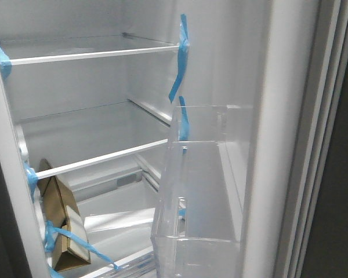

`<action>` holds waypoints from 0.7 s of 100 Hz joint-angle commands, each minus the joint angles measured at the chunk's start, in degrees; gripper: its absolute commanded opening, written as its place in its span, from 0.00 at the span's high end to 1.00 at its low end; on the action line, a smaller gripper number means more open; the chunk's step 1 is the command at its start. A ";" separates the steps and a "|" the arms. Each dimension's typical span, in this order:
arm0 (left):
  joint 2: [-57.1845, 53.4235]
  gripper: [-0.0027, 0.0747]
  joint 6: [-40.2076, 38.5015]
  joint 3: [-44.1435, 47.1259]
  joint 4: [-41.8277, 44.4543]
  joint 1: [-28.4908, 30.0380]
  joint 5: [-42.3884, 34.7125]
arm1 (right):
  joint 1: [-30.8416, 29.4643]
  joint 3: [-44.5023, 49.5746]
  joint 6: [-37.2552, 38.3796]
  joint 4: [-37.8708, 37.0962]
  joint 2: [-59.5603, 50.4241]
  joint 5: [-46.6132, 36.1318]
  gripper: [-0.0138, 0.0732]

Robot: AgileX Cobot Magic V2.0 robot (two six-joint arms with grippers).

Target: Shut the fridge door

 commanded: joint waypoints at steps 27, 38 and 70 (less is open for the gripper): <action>-1.19 0.99 -0.11 2.31 -0.36 -0.11 -4.75 | 0.43 -10.25 -1.34 2.28 9.11 7.23 0.92; -1.19 0.99 -0.11 2.31 -0.36 -0.11 -4.75 | 2.53 -13.97 -2.54 1.51 13.06 7.74 0.92; -1.19 0.99 -0.11 2.31 -0.36 -0.11 -4.75 | 14.70 -29.81 -2.54 -14.99 26.22 1.85 0.92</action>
